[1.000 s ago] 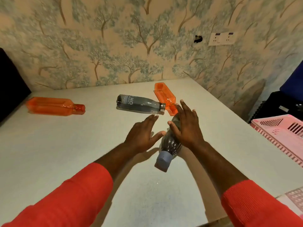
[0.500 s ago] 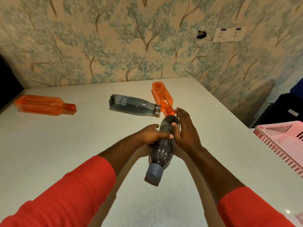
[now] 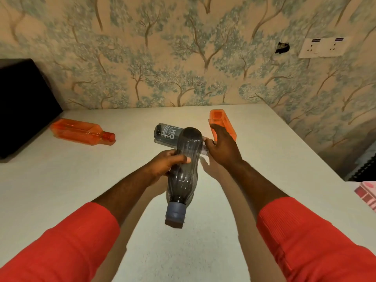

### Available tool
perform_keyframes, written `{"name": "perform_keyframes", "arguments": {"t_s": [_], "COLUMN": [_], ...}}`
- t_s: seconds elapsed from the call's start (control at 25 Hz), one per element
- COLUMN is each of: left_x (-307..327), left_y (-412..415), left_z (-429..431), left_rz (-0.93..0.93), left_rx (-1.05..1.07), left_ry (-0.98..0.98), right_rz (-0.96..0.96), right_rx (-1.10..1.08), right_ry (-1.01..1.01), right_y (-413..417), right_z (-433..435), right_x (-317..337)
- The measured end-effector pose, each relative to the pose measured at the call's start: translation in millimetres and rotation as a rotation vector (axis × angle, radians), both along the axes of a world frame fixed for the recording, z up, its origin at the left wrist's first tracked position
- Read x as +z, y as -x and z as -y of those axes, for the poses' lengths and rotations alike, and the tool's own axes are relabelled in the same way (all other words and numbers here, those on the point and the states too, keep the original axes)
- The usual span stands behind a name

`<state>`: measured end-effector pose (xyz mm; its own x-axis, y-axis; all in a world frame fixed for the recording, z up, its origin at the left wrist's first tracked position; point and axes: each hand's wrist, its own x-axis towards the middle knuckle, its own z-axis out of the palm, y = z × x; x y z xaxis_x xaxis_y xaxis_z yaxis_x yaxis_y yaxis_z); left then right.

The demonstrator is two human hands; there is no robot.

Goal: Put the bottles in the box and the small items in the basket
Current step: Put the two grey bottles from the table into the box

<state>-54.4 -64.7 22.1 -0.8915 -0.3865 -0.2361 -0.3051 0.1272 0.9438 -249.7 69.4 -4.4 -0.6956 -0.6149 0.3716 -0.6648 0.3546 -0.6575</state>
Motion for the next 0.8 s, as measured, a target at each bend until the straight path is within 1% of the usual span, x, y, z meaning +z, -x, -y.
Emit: {"name": "perform_keyframes", "arguments": {"t_s": [0.12, 0.28, 0.36, 0.44, 0.52, 0.6, 0.72, 0.8], "left_x": [-9, -24, -28, -32, -33, -30, -19, -10], "left_y": [-1, -6, -11, -18, -26, -36, -59, -81], "left_z": [19, 40, 46, 48, 46, 42, 35, 28], "left_rz": [-0.029, -0.05, -0.042, -0.031, -0.028, -0.037, -0.076, -0.114], "left_rx": [0.09, 0.177, 0.196, 0.205, 0.223, 0.23, 0.214, 0.201], "left_ry": [-0.027, -0.069, -0.08, -0.08, -0.077, -0.075, -0.064, -0.048], "right_rz": [0.006, -0.19, -0.273, -0.331, -0.296, -0.198, -0.031, 0.036], "right_rx": [0.075, 0.127, 0.095, 0.049, 0.025, -0.017, -0.097, -0.148], "right_ry": [-0.099, -0.298, -0.42, -0.48, -0.458, -0.395, -0.219, -0.103], "right_y": [10, 26, 29, 27, 17, 2, -35, -68], "right_z": [39, 85, 99, 105, 100, 85, 54, 31], "right_x": [-5, -8, -12, -16, -16, -11, 3, 18]}}
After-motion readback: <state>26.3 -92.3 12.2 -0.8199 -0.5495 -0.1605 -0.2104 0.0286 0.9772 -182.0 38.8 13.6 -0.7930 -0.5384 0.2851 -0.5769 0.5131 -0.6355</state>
